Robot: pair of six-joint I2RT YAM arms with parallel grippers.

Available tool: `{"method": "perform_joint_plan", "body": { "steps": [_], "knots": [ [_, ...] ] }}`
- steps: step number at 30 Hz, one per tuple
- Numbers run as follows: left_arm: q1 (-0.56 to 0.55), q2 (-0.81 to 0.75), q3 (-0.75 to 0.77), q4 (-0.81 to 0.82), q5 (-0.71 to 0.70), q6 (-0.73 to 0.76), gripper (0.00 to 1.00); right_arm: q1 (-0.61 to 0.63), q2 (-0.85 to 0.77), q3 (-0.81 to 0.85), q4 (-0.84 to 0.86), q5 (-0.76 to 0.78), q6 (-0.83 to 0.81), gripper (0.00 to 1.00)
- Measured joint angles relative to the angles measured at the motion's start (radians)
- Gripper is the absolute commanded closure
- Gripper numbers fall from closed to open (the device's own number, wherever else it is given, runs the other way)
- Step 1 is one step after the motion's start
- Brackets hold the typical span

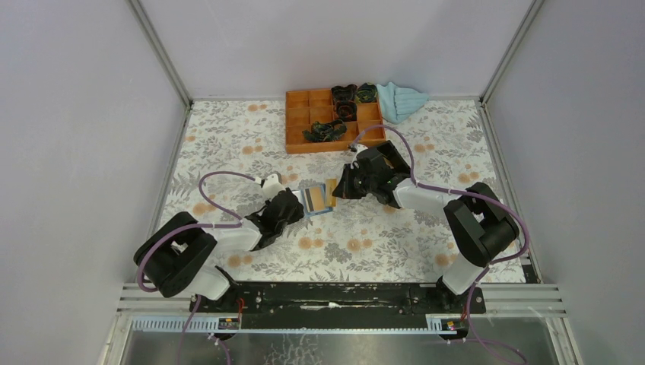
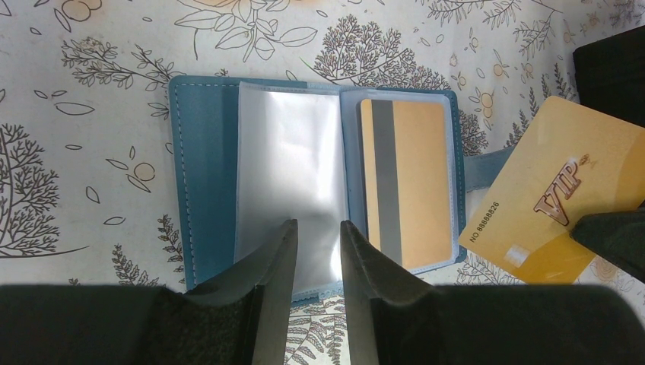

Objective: Put the credit cards into the card holder
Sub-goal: Insert the credit card into the card holder.

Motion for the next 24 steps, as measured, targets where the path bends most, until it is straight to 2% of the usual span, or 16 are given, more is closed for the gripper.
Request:
{"method": "perform_joint_plan", "body": {
  "steps": [24],
  "knots": [
    [-0.001, 0.001, 0.0, 0.001, -0.001, -0.001, 0.66, 0.005, 0.0, 0.0, 0.0, 0.021, -0.012, 1.0]
  ]
}}
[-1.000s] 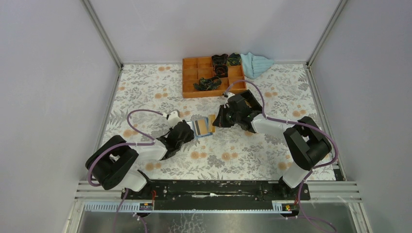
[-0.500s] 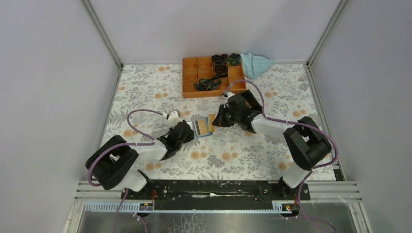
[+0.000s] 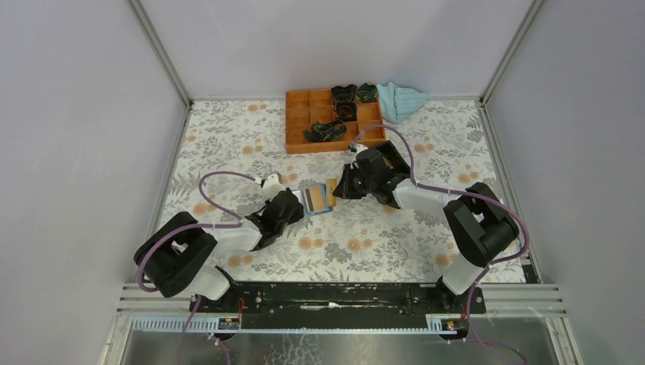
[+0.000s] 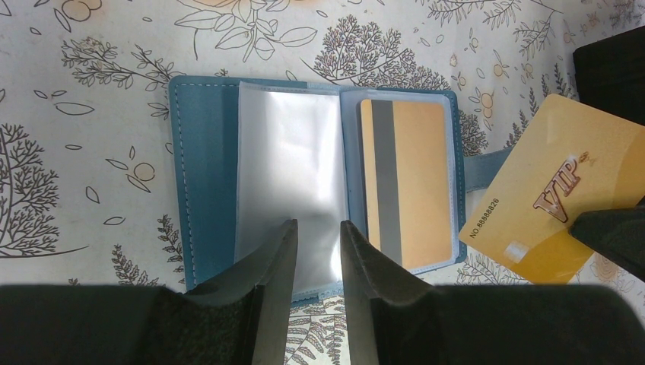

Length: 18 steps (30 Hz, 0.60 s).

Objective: Put the credit cards into the card holder
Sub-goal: Insert the credit card into the card holder.

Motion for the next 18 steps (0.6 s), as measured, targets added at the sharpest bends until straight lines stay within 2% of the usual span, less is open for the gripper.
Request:
{"method": "perform_joint_plan", "body": {
  "steps": [18],
  "knots": [
    [-0.003, 0.004, 0.0, 0.006, -0.006, -0.003, 0.65, 0.009, 0.008, 0.0, 0.005, -0.002, 0.001, 1.0]
  ]
}}
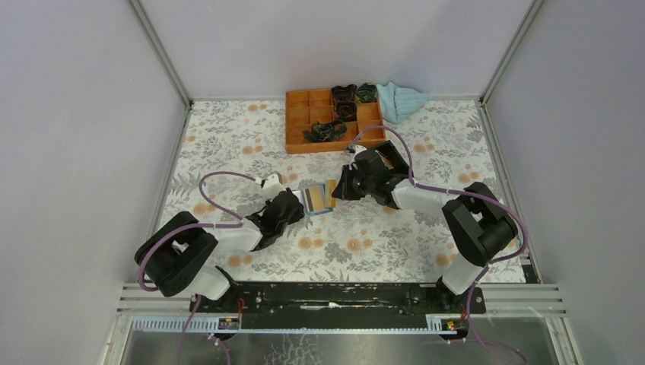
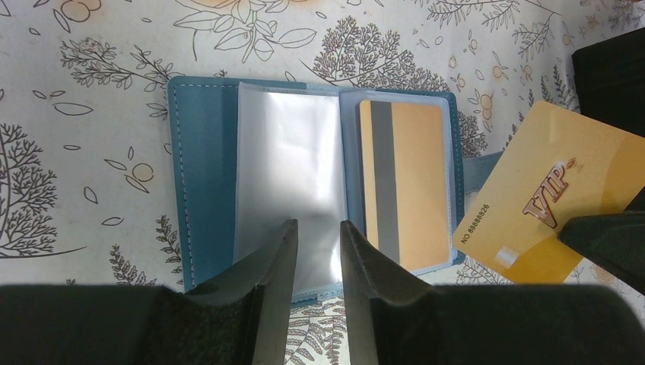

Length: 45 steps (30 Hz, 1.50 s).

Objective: Put the credit cards into the card holder
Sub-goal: Insert the credit card into the card holder.

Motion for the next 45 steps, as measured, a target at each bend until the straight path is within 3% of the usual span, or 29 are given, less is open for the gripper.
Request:
{"method": "perform_joint_plan", "body": {
  "steps": [45],
  "knots": [
    [-0.003, 0.001, 0.0, 0.0, -0.007, -0.003, 0.66, 0.014, 0.048, 0.0, 0.062, -0.028, 0.065, 1.0]
  ]
}}
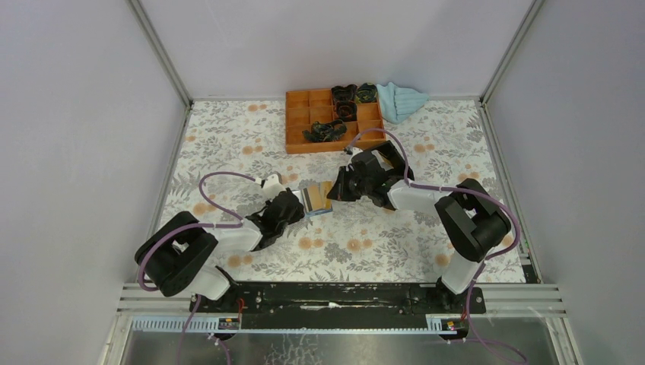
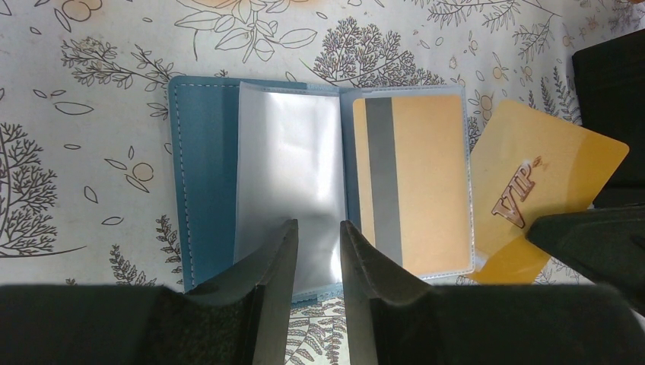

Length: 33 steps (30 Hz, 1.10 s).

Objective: Put the credit cards into the card holder
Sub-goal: Insert the credit card into the card holder.

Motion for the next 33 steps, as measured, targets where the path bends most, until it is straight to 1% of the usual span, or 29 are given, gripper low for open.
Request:
{"method": "perform_joint_plan", "body": {
  "steps": [23, 33],
  "knots": [
    [0.0, -0.003, 0.0, -0.004, 0.0, -0.007, 0.66, 0.003, 0.01, 0.007, 0.022, -0.048, 0.01, 1.0],
    [0.0, -0.009, 0.0, -0.012, -0.001, -0.012, 0.66, 0.037, 0.019, 0.082, 0.018, -0.048, 0.004, 1.0]
  ]
}}
